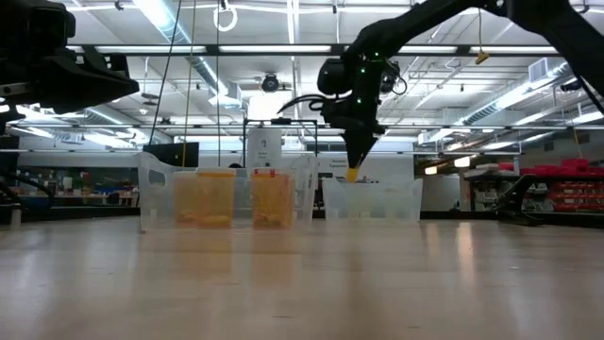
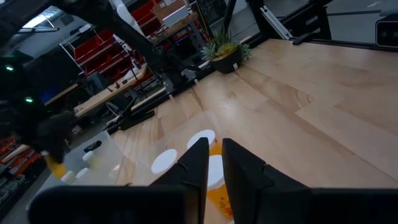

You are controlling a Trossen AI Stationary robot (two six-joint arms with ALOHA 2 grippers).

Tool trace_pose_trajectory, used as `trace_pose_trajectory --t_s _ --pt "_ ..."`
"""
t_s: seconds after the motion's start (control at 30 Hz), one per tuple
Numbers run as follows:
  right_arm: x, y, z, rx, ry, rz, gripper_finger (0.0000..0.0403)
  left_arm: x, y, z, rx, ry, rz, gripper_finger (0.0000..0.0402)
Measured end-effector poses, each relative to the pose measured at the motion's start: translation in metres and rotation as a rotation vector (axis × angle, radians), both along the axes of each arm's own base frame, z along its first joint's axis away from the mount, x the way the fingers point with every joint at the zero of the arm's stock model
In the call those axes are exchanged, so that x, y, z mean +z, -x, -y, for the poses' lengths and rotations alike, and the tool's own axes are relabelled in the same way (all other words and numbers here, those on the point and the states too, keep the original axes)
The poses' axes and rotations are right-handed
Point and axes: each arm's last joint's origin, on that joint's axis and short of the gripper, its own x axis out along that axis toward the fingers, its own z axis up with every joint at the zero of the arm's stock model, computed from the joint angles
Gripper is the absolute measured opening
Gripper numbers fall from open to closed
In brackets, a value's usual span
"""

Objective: Pick and place medicine bottles into bin by pill shape (circle, oval)
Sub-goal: Put the small orange pill bottle into the top transparent bin

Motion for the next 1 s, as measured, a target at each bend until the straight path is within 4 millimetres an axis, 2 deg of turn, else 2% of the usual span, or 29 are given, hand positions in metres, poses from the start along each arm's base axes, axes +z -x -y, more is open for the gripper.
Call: trace_pose_trajectory --t_s 0.13,0.27,0.43,0.7,1.0 --pt "0.012 -0.007 0.006 -0.007 0.01 0.022 0.0121 0.0 0.0 0.0 0.0 0.0 0.0 0.006" --pt "0.012 -0.006 0.005 -0.015 -0.016 -0.007 0.0121 0.0 0.0 0.0 0.0 0.0 0.0 0.0061" --pt "-0.001 0.004 0.005 -0.047 -0.105 -0.131 0.0121 0.0 0.0 0.0 0.0 0.0 0.0 0.0054" --pt "-0.012 0.008 0.009 -0.06 -0.133 -0.166 0.0121 0.0 0.0 0.0 0.0 0.0 -0.002 0.0053" --pt "-0.046 0.017 0.007 -0.043 -0.19 -0.221 0.0121 0.0 0.0 0.0 0.0 0.0 -0.001 0.0056"
